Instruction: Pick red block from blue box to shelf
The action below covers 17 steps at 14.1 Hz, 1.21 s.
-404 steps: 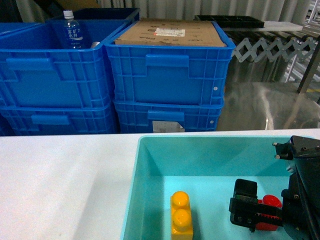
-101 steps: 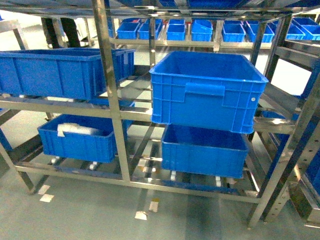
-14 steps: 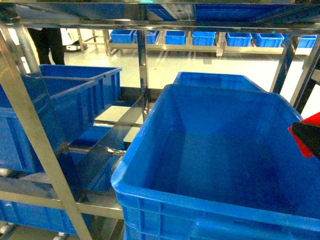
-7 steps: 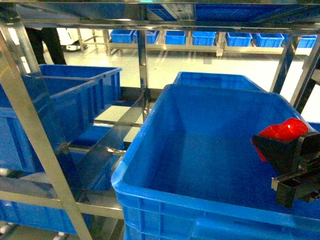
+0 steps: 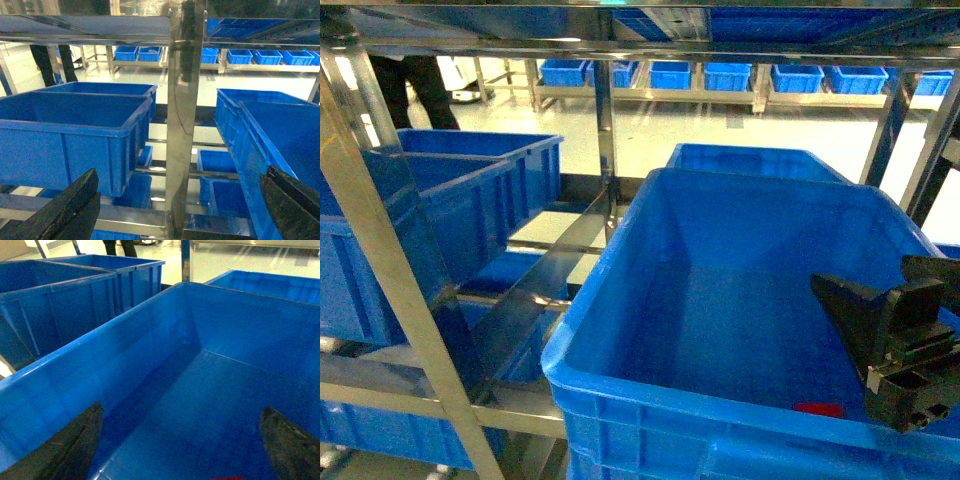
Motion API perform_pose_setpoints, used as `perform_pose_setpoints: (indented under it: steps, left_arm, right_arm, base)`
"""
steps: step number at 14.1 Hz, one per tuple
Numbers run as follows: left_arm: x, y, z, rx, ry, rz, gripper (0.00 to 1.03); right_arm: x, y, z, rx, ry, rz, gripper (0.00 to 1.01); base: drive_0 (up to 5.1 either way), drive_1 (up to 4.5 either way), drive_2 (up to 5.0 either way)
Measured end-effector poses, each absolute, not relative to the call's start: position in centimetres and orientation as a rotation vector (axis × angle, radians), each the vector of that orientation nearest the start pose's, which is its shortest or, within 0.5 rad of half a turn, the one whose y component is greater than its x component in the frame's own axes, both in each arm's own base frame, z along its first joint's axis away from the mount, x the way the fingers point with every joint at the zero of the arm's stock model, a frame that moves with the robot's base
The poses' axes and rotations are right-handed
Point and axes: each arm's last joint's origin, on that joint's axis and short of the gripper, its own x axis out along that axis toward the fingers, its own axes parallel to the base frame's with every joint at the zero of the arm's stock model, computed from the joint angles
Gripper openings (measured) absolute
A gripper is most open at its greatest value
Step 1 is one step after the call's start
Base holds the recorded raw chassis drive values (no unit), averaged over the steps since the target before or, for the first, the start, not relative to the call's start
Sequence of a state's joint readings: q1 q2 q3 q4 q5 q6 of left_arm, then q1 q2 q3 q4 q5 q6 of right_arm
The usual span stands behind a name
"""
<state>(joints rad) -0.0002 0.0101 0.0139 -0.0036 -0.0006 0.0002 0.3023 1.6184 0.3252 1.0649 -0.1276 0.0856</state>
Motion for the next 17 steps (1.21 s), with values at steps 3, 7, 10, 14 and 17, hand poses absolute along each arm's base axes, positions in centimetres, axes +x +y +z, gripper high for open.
perform_pose_setpoints:
  steps: [3,7,10,14,17]
  left_arm:
    - [9.7,0.0,16.7,0.000,-0.001,0.000,0.98]
    - [9.7,0.0,16.7,0.000,-0.001,0.000,0.98]
    - [9.7,0.0,16.7,0.000,0.000,0.000,0.98]
    - [9.7,0.0,16.7,0.000,-0.001,0.000,0.98]
    - [9.7,0.0,16.7,0.000,-0.001,0.000,0.98]
  right_arm:
    - [22.0,7.3,13.3,0.062,0.237,0.418,0.98]
    - [15.9,3.2,14.9,0.063,0.220,0.281,0.98]
    - [12.1,0.9,17.4,0.007,0.088,0.150,0.98]
    - [11.5,0.9,18.0,-0.016,0.036,0.157,0.98]
    - [11.4,0.1,18.1,-0.015,0.002,0.030,0.83]
  base:
    - [0.0,0.00,0.0]
    - [0.0,0.00,0.0]
    - [0.0,0.00,0.0]
    - [0.0,0.00,0.0]
    - [0.0,0.00,0.0]
